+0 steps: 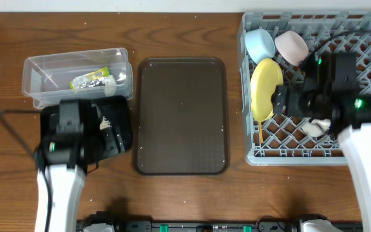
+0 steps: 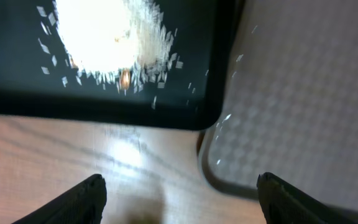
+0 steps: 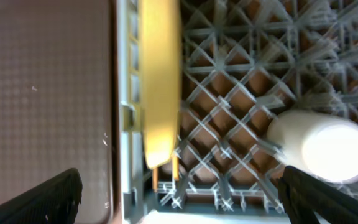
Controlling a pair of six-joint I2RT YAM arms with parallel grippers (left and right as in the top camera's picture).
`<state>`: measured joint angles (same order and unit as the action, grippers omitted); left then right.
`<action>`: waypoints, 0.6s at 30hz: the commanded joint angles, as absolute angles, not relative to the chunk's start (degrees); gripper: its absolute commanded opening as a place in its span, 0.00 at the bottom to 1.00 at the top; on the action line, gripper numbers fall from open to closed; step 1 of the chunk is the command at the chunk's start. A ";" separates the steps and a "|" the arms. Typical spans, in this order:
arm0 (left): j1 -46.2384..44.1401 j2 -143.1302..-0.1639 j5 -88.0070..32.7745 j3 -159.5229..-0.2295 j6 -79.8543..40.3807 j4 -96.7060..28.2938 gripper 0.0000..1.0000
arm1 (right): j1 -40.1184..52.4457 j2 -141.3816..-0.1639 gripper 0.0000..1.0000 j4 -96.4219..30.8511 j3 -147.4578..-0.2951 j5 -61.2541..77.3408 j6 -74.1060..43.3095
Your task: Sort waste into correct bins and load items into the dishwasher rack
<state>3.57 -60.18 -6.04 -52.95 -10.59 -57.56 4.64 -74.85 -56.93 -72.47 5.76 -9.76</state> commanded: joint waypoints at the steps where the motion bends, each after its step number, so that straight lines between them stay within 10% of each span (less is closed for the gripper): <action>1: 3.44 -51.44 -6.02 -49.56 -9.65 -55.44 0.80 | 7.05 -66.98 0.99 -50.89 -63.24 6.24 -9.17; 18: 3.44 -37.43 -6.00 -45.23 -10.11 -52.84 0.93 | 9.56 -43.18 0.99 -36.88 -34.30 1.52 -15.42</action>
<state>3.57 -37.34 -6.04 -45.54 -10.44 -52.86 8.80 -43.31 -36.51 -35.22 2.55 -14.20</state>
